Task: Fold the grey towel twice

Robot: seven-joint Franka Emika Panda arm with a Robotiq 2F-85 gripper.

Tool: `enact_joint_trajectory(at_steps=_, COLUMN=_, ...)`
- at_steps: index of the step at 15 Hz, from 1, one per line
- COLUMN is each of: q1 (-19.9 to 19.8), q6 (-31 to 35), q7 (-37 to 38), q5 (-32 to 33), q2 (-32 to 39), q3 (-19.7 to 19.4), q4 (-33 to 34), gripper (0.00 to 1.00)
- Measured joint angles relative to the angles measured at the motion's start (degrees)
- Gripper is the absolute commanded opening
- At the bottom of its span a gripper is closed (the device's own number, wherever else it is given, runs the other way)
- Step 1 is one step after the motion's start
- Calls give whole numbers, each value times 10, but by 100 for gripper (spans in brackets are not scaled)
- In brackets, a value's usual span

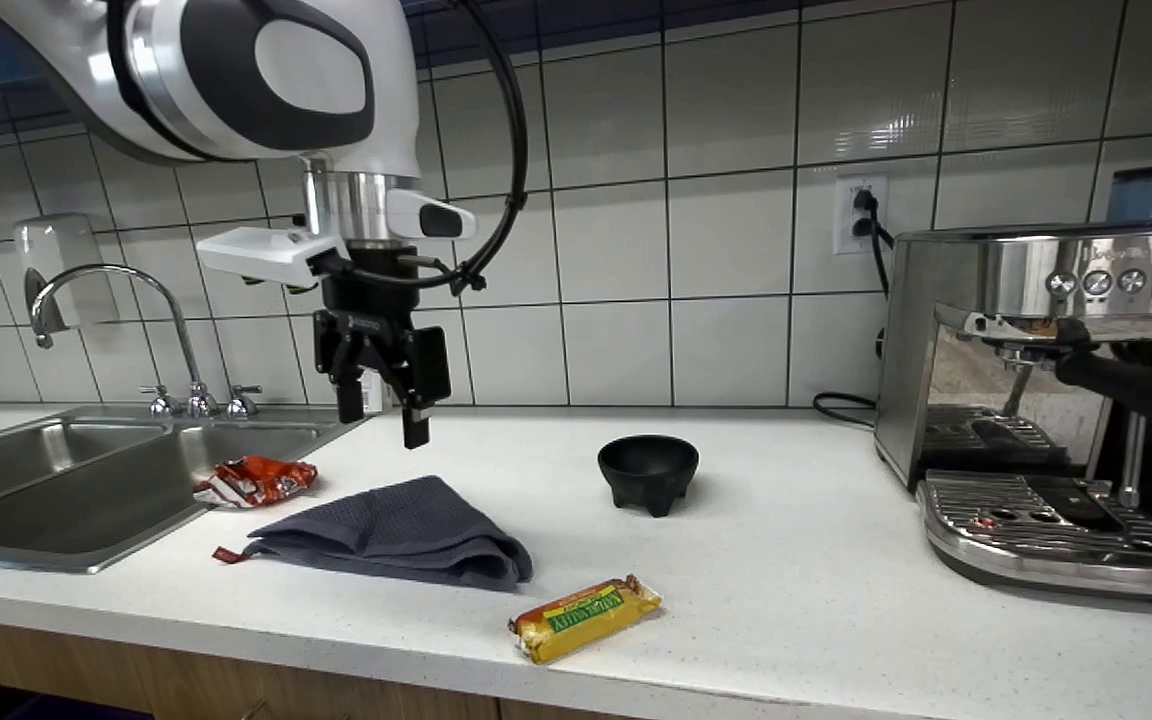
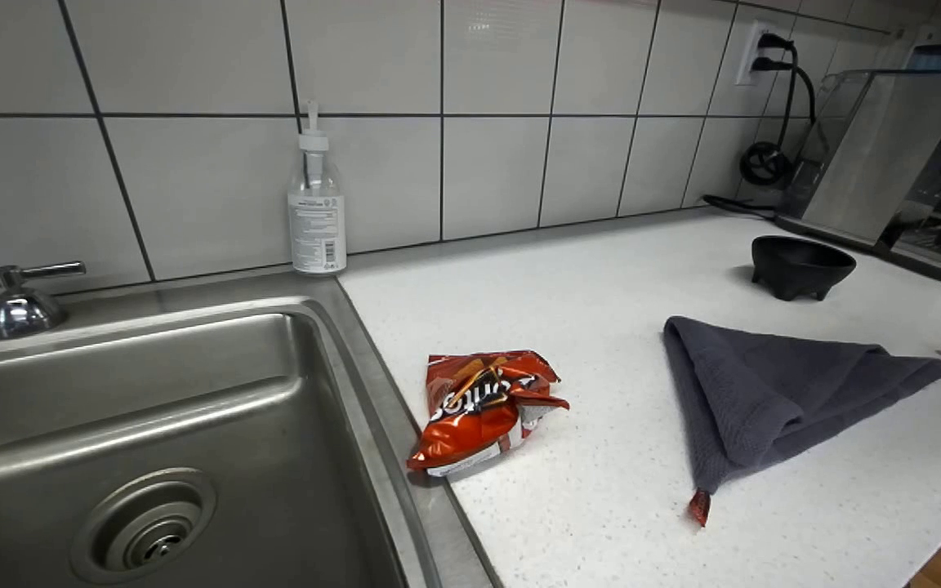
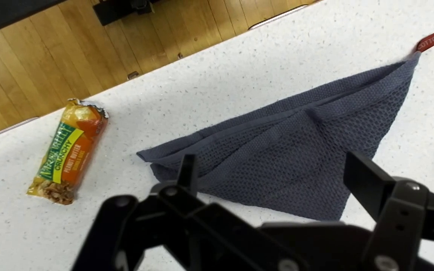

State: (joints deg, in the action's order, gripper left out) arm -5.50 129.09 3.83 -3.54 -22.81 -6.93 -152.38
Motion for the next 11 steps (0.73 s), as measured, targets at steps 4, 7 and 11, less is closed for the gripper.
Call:
enact_joint_trajectory(at_steps=4, q1=-1, q6=-4, q7=-2, q5=5, q2=-5, q3=0, q4=0, gripper=100)
enact_joint_trajectory(at_steps=7, q1=-1, q6=-5, q7=-3, q5=5, q2=-5, q3=0, q4=0, gripper=100)
enact_joint_trajectory(at_steps=11, q1=-1, q6=-5, q7=-3, q5=5, q2=-5, q3=0, q4=0, gripper=100)
